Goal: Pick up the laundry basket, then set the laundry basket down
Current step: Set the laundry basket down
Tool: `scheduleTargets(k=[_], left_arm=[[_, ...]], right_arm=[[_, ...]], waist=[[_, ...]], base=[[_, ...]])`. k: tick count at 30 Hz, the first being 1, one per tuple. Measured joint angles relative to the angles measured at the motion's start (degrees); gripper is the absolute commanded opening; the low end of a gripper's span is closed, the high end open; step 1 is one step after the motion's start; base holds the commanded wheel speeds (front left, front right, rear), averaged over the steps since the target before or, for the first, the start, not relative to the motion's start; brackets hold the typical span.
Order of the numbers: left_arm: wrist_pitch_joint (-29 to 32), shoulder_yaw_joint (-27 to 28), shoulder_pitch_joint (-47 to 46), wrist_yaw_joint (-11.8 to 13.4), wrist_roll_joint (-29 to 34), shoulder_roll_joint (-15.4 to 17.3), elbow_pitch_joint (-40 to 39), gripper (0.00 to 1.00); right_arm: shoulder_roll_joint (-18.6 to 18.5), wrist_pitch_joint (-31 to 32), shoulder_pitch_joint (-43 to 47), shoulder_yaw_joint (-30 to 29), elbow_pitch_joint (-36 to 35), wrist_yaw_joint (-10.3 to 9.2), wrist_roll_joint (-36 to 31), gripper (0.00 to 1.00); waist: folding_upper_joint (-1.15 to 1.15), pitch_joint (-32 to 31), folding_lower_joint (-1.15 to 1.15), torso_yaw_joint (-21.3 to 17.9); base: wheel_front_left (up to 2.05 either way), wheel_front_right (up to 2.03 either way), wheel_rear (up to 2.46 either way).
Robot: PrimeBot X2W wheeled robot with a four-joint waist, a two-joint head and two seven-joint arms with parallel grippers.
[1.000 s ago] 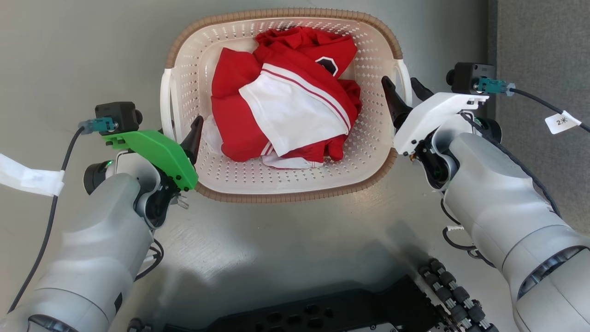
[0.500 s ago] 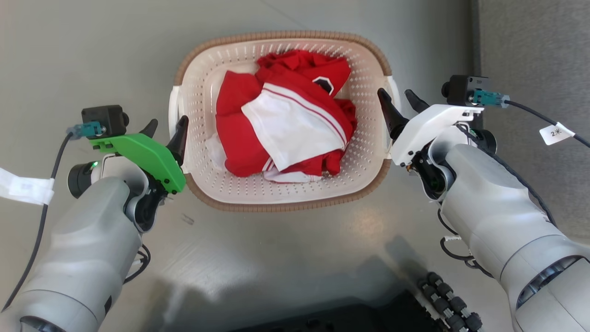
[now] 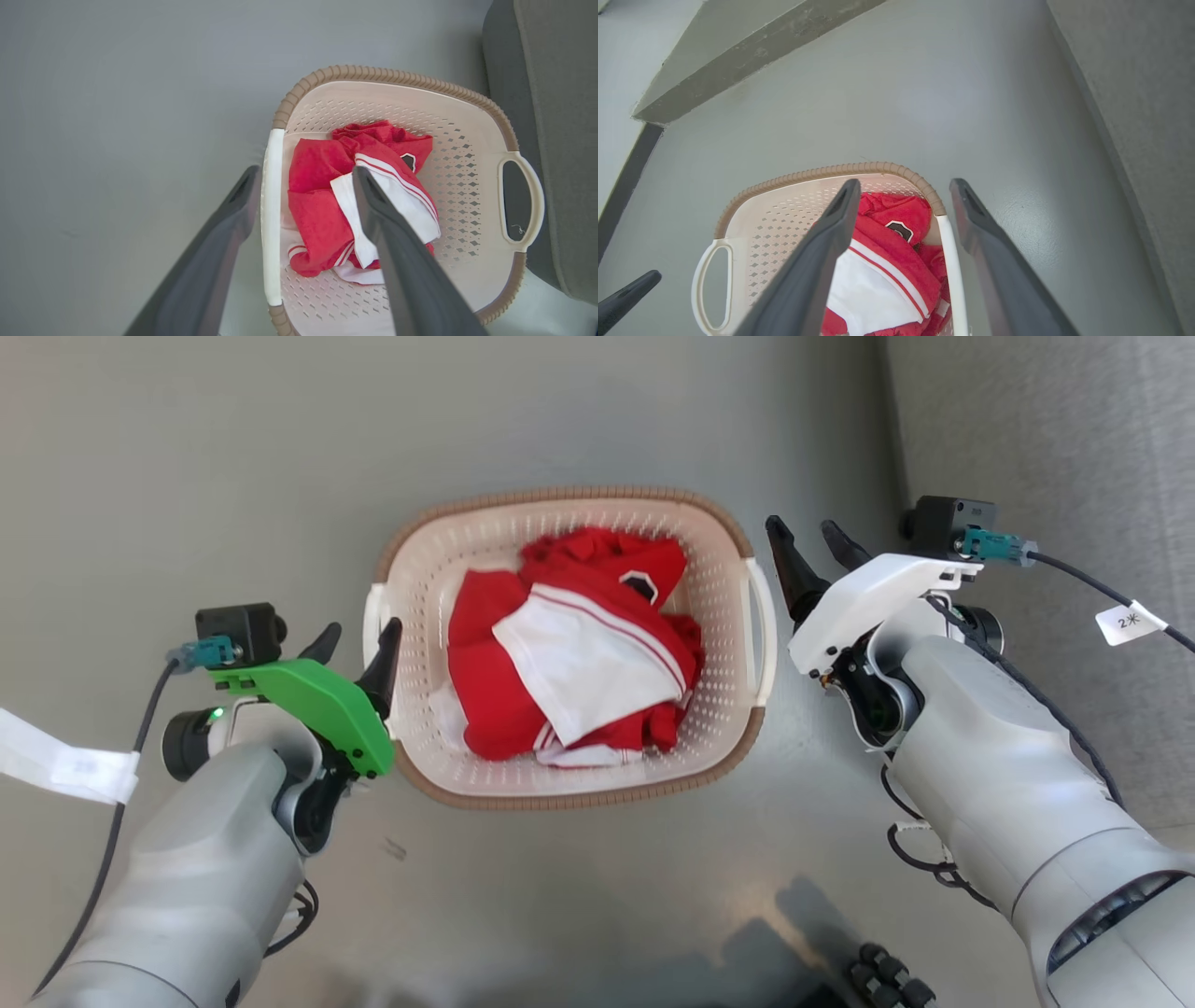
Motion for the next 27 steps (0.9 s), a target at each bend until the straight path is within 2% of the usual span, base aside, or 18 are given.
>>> scheduleTargets(k=[14, 20, 27], left_arm=[[-1.01, 1.66, 3.21, 0.0, 1.19, 0.74, -4.44, 1.0], [-1.01, 10.16, 4.08, 0.0, 4.13, 3.3, -9.49, 1.0], [-1.01, 16.04, 10.55, 0.0, 8.11, 4.49, -13.86, 1.0]], right_arm=[[-2.79, -0.01, 4.48, -6.57, -9.33, -0.42, -7.13, 1.0], [-3.21, -0.01, 9.91, -11.01, -15.34, -0.43, -10.54, 1.0], [-3.77, -0.01, 15.98, -14.69, -21.79, -0.7, -15.8, 1.0]], waist=[[0.0, -10.49, 0.0, 0.48], [0.0, -16.26, -0.01, 1.07], [0.0, -22.1, -0.01, 1.63]], base=[[0.0, 0.0, 0.0], [0.0, 0.0, 0.0], [0.0, 0.0, 0.0]])
